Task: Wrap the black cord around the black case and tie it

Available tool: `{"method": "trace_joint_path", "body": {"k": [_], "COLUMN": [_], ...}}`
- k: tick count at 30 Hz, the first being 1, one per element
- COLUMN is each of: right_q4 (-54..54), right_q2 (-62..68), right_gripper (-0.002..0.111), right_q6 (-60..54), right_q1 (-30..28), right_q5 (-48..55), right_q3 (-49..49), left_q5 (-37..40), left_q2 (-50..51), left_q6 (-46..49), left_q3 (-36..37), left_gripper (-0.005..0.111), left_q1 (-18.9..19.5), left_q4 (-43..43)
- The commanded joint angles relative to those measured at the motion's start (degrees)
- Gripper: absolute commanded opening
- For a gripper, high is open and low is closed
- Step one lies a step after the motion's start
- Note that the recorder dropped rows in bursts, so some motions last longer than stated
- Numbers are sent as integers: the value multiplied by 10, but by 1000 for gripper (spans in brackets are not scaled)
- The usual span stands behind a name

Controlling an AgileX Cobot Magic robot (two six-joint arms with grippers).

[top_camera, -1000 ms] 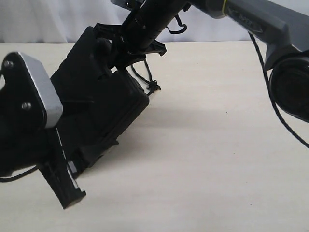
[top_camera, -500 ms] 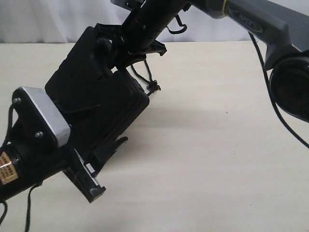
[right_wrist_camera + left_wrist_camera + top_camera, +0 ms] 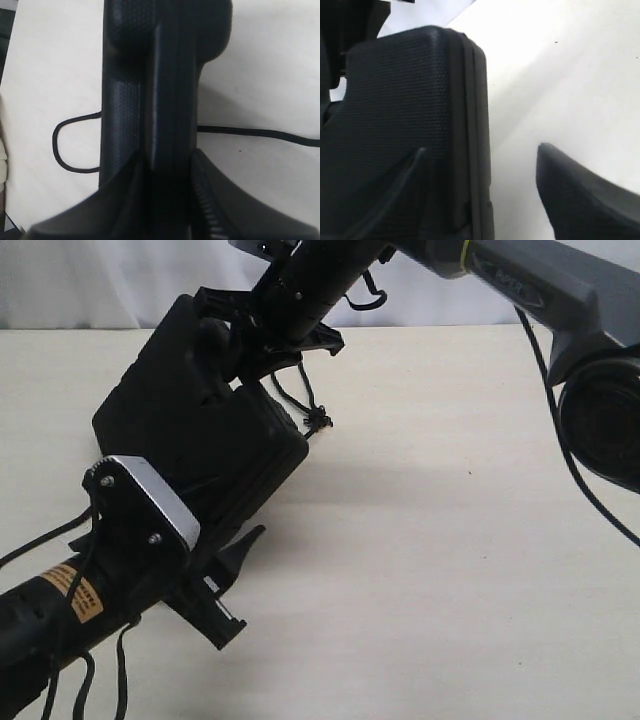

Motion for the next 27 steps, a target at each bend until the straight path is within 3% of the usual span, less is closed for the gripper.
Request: {"method": "trace_joint_path", "body": {"k": [1, 5, 10, 12, 17, 19, 23, 27], "right_q4": [51, 74, 73, 73, 73, 82, 125, 146], "right_q2": [-16, -16, -16, -16, -16, -16, -16, -16], "right_gripper": [4, 4, 4, 4, 4, 4, 4, 4], "right_q6": [2, 2, 17, 24, 49, 55, 56, 56], "right_q1": [1, 2, 4, 6, 22, 28, 28, 35], "right_q5": [-10, -12, -14, -16, -35, -45, -61, -73], "right_q3": [-3, -3, -3, -3, -3, -3, -3, -3], "left_q5": [-21, -69, -52, -38, -22, -1, 20, -32], "left_q2": [1, 1, 1, 1, 1, 1, 1, 2], "left_q6": [56, 76, 76, 80, 123, 126, 138, 166], "left_q3": [2, 2, 2, 2, 2, 2, 2, 2], "left_gripper": [59, 59, 60, 66, 97, 105, 105, 105], "left_q1": [-5, -5, -5, -5, -5, -5, -5, -5], "left_q4": [-122, -214, -219, -209, -212, -213, -222, -259]}}
